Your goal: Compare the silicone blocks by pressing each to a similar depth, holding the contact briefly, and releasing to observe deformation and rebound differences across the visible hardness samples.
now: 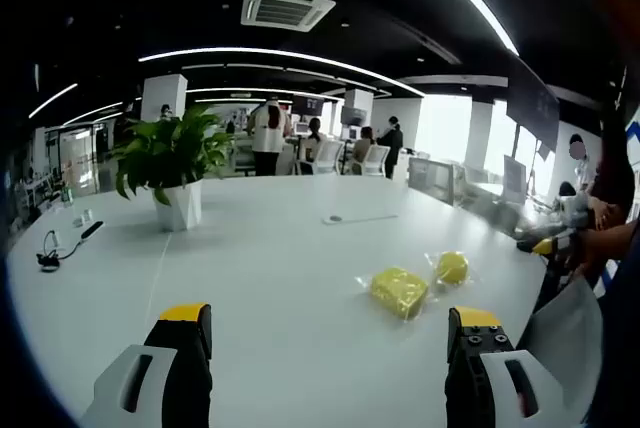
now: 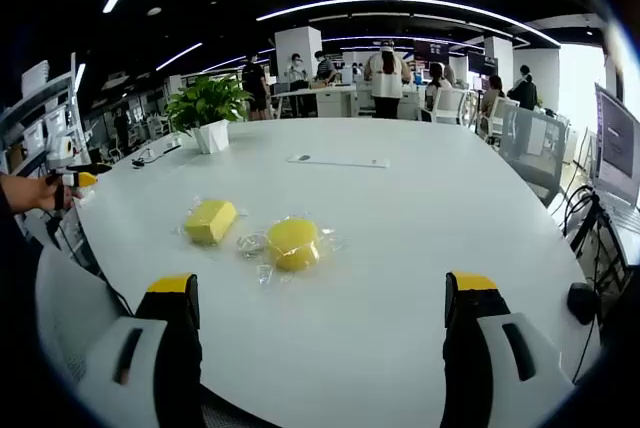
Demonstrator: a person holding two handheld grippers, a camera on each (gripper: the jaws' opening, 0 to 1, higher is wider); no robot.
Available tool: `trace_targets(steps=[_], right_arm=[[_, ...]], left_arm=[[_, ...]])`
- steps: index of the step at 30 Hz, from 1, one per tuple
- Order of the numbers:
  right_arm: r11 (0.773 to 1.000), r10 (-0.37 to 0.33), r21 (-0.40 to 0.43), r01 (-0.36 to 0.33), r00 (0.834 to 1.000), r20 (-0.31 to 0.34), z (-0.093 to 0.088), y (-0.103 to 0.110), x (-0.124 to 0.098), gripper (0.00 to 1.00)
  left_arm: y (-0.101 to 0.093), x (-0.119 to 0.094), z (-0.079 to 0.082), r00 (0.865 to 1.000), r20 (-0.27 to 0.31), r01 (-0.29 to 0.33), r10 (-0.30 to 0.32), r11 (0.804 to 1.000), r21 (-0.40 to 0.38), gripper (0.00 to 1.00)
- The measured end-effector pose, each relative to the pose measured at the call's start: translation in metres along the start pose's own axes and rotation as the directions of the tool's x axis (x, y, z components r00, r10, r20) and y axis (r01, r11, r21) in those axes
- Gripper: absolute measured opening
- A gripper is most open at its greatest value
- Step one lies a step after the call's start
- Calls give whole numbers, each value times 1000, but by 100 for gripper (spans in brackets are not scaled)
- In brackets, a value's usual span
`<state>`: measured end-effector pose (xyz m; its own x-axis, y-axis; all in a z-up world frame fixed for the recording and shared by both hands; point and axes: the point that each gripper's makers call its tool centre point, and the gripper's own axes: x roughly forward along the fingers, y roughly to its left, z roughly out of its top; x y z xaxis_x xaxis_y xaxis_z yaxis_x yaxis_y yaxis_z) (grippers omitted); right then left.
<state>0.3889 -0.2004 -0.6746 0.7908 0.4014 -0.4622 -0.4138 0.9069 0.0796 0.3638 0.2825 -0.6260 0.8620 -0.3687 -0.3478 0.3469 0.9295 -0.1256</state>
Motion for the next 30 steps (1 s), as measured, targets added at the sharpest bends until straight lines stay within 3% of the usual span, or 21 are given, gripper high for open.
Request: trace_targets(steps=[9,16,21,30], right_arm=[[1000,-18,-9,18,1000,15,3,-2,-6,97],[1000,-25,-19,25,1000,9,0,-6,-9,97],[998,-34,-54,32,999,-29,-14,-9,-16,97],[999,-37,-9,37,998,-40,-18,-14,-22,97]], left_arm=[[4,2,5,1000,15,3,-3,1000,13,100],[10,-3,-10,1000,-25,-4,4,1000,15,100],[15,-14,-27,998,-54,-21,20,1000,-6,100],[27,-25,-39,997,-57,-46,45,999,-20,100]])
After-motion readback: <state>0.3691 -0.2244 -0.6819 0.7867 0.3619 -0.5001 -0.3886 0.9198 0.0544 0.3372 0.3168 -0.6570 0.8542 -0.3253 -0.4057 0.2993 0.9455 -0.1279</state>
